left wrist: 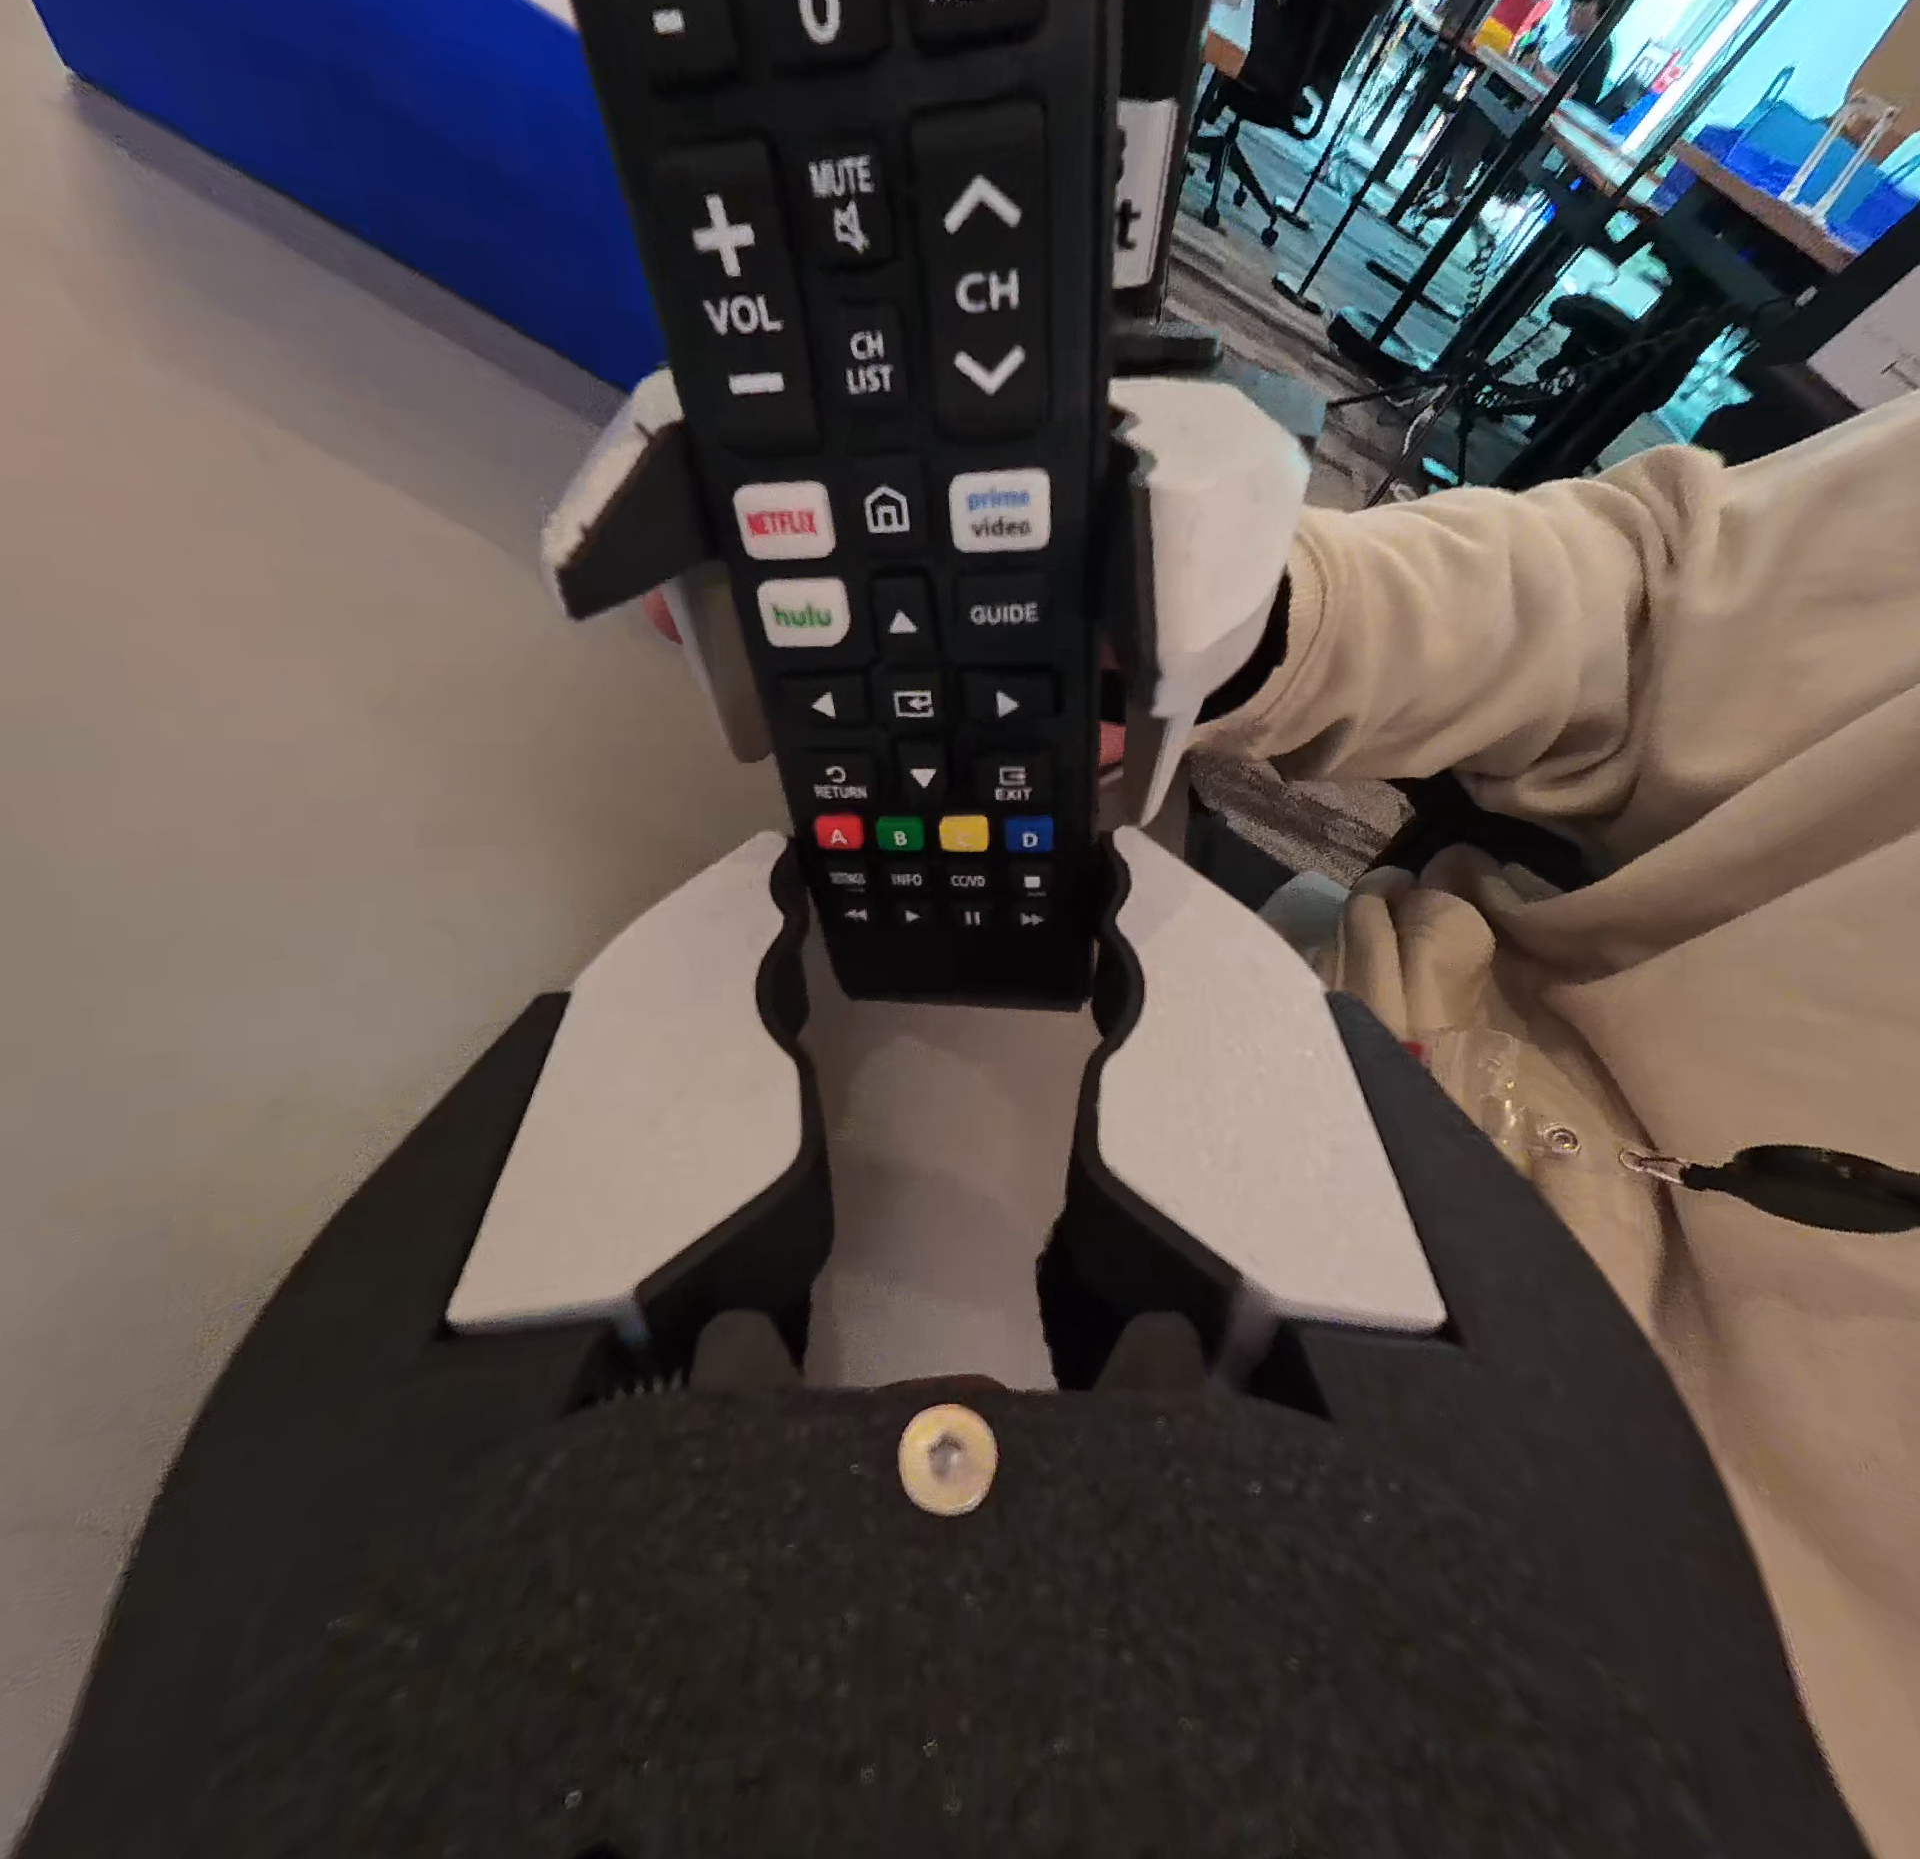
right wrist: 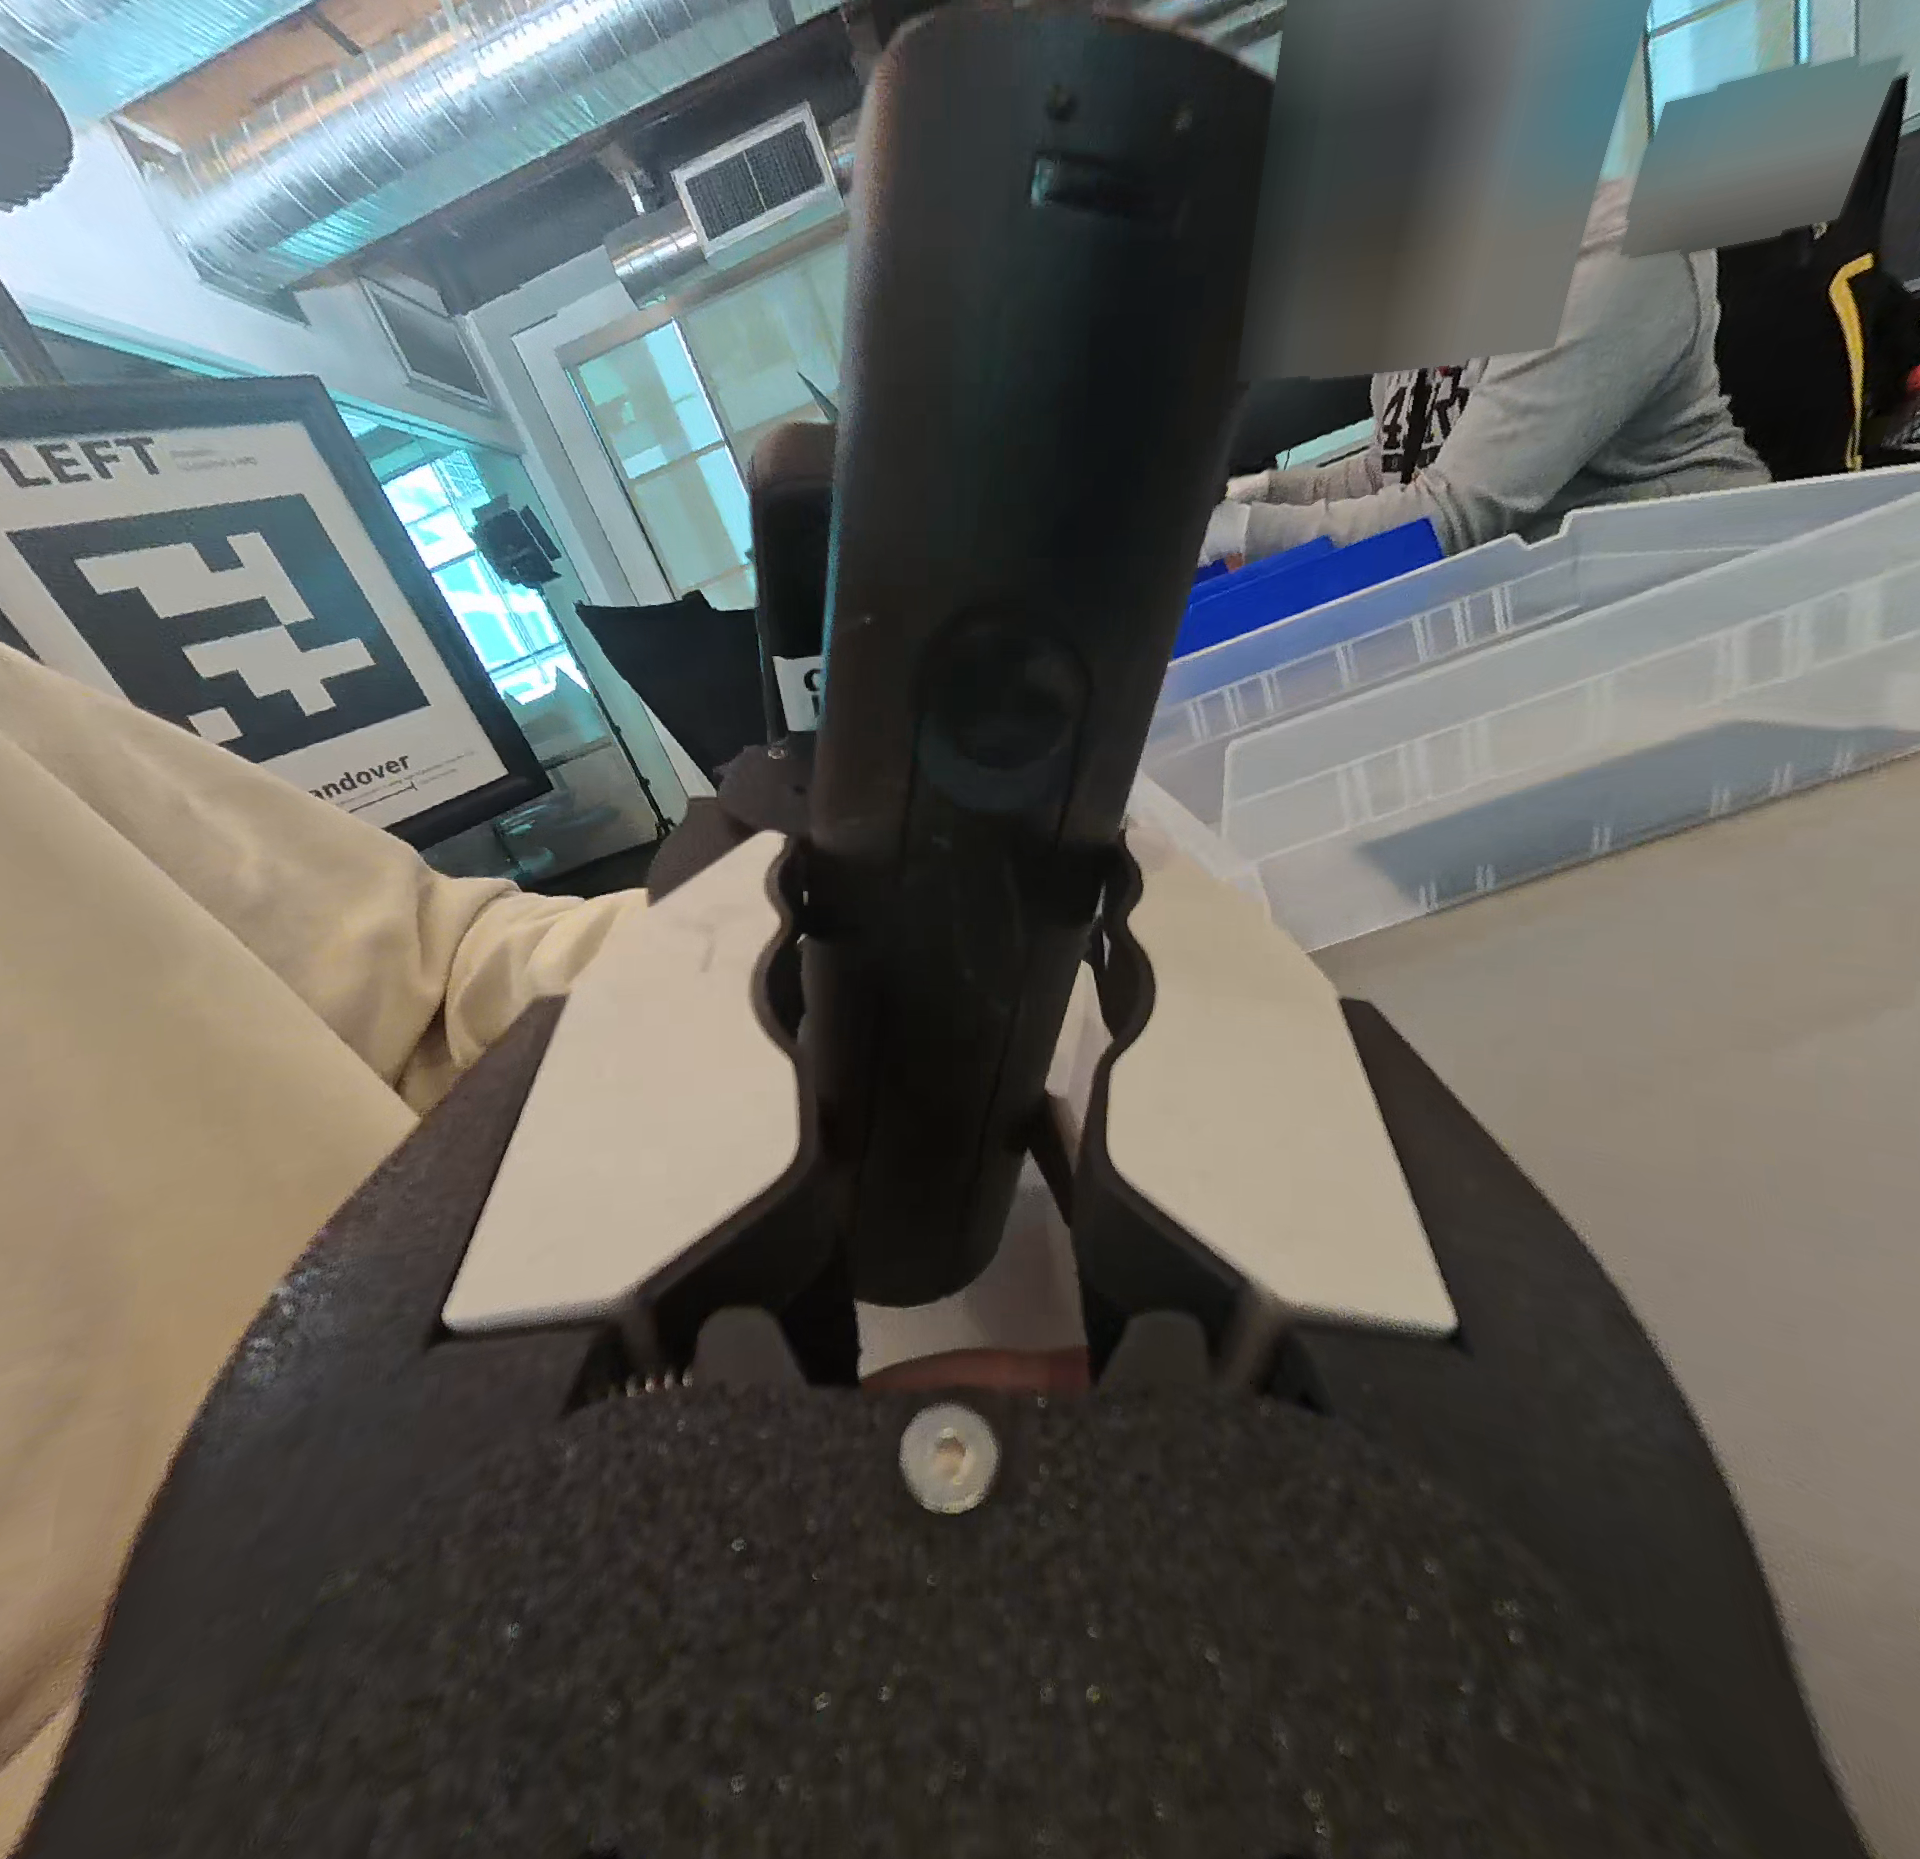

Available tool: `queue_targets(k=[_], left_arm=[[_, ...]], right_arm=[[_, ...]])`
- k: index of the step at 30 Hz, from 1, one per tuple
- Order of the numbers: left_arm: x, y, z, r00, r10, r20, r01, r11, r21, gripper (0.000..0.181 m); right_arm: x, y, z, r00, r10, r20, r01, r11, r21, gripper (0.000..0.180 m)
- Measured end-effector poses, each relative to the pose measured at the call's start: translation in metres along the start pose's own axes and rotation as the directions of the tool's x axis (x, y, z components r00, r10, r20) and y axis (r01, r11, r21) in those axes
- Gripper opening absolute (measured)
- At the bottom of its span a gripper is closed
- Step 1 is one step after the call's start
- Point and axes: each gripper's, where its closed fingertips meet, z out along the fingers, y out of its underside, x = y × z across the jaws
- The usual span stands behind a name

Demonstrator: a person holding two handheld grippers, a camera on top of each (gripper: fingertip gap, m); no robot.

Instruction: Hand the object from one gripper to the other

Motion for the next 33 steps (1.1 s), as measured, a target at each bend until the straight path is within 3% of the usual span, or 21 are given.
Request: queue_targets(k=[8, 14, 20, 23, 26, 31, 33], left_arm=[[-0.008, 0.006, -0.006, 0.987, 0.117, 0.112, -0.109, 0.992, -0.07, 0.051], [-0.011, 0.016, -0.004, 0.973, 0.178, 0.148, -0.157, 0.977, -0.146, 0.051], [-0.024, 0.018, -0.009, 0.936, 0.259, 0.238, -0.213, 0.956, -0.203, 0.051], [-0.041, 0.019, -0.018, 0.871, 0.348, 0.346, -0.261, 0.925, -0.276, 0.051], [-0.059, 0.018, -0.03, 0.773, 0.459, 0.438, -0.315, 0.877, -0.363, 0.05], [-0.082, 0.02, -0.048, 0.593, 0.627, 0.504, -0.375, 0.77, -0.516, 0.05], [-0.084, 0.022, -0.049, 0.564, 0.659, 0.497, -0.377, 0.741, -0.555, 0.049]], right_arm=[[0.001, 0.003, -0.013, 0.994, -0.112, -0.006, 0.11, 0.987, -0.115, 0.058], [0.01, -0.002, -0.035, 0.959, -0.281, -0.045, 0.26, 0.93, -0.258, 0.064], [0.017, -0.017, -0.064, 0.942, -0.321, -0.097, 0.264, 0.888, -0.376, 0.068], [0.035, -0.029, -0.079, 0.936, -0.222, -0.274, 0.092, 0.904, -0.419, 0.065], [0.028, -0.035, -0.079, 0.957, -0.08, -0.278, -0.032, 0.926, -0.376, 0.064], [0.044, -0.015, -0.084, 0.93, -0.075, -0.359, -0.104, 0.884, -0.455, 0.065], [0.055, 0.001, -0.087, 0.919, -0.069, -0.388, -0.142, 0.861, -0.489, 0.064]])
